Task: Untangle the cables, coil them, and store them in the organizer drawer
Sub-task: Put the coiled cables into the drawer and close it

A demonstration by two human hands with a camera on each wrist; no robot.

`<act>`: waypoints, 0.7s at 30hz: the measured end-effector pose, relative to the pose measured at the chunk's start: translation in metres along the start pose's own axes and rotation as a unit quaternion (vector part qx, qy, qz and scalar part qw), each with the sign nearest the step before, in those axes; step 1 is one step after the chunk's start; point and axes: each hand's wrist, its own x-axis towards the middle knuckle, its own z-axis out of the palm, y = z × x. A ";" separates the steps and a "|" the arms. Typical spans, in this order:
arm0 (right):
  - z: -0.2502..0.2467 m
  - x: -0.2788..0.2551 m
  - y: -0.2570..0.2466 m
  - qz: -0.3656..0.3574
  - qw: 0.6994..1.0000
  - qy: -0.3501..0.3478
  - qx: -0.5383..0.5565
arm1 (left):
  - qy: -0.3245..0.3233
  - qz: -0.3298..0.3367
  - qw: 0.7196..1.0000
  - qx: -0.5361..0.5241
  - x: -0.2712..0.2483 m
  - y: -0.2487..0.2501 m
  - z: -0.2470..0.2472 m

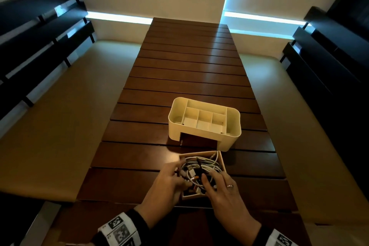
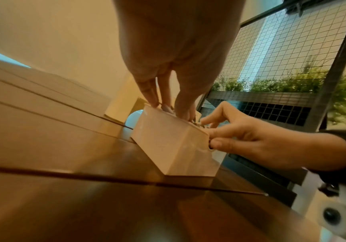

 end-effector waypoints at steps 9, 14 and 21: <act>-0.015 -0.005 0.019 -0.010 0.990 0.015 0.140 | -0.059 0.031 0.997 0.032 0.008 0.011 -0.006; -0.029 0.005 0.031 -0.051 0.982 -0.030 0.178 | -0.112 0.071 0.965 0.228 0.007 0.019 0.018; -0.017 0.019 0.023 -0.013 0.991 0.040 0.127 | -0.136 0.000 0.958 0.251 0.002 0.033 0.015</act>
